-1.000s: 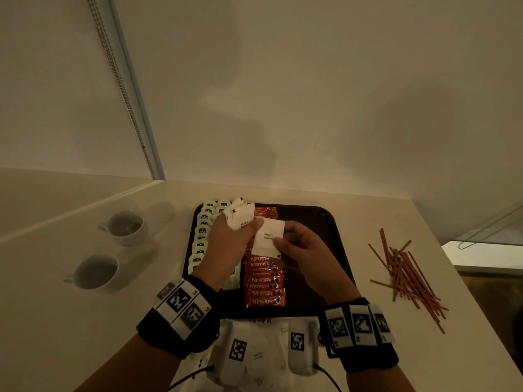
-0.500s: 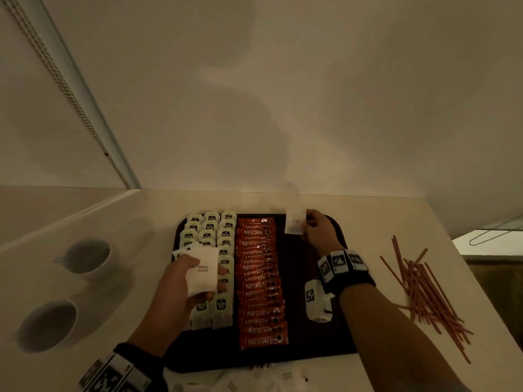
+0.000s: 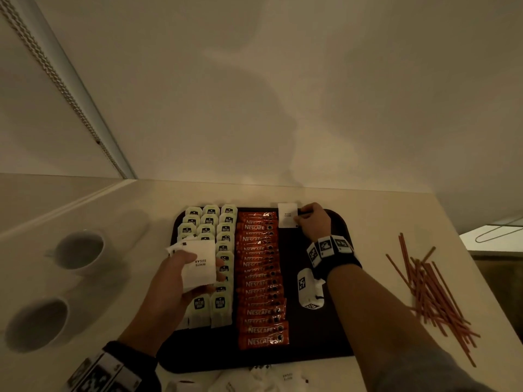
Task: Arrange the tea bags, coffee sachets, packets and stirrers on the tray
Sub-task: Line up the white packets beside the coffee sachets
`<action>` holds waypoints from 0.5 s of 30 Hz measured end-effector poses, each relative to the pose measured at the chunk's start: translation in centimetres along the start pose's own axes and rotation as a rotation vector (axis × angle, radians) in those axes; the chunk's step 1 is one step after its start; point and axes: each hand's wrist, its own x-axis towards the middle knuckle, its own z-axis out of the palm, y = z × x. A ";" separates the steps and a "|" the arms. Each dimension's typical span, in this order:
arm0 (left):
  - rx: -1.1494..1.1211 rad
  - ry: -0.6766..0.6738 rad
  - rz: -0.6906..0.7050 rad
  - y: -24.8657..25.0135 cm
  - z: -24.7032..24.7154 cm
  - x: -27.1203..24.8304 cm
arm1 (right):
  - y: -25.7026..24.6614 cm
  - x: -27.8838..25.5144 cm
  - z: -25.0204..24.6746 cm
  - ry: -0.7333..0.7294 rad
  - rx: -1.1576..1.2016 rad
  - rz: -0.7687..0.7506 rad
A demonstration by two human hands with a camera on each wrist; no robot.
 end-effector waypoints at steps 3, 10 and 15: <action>-0.022 -0.002 -0.012 0.0 0.0 0.0 | -0.1 0.0 0.1 0.007 -0.007 0.004; -0.092 0.007 -0.003 0.4 0.7 0.2 | -0.2 -0.1 0.2 0.017 -0.032 0.006; -0.121 0.023 0.032 1.2 1.6 0.7 | -5.0 -3.9 -1.4 -0.025 0.173 -0.157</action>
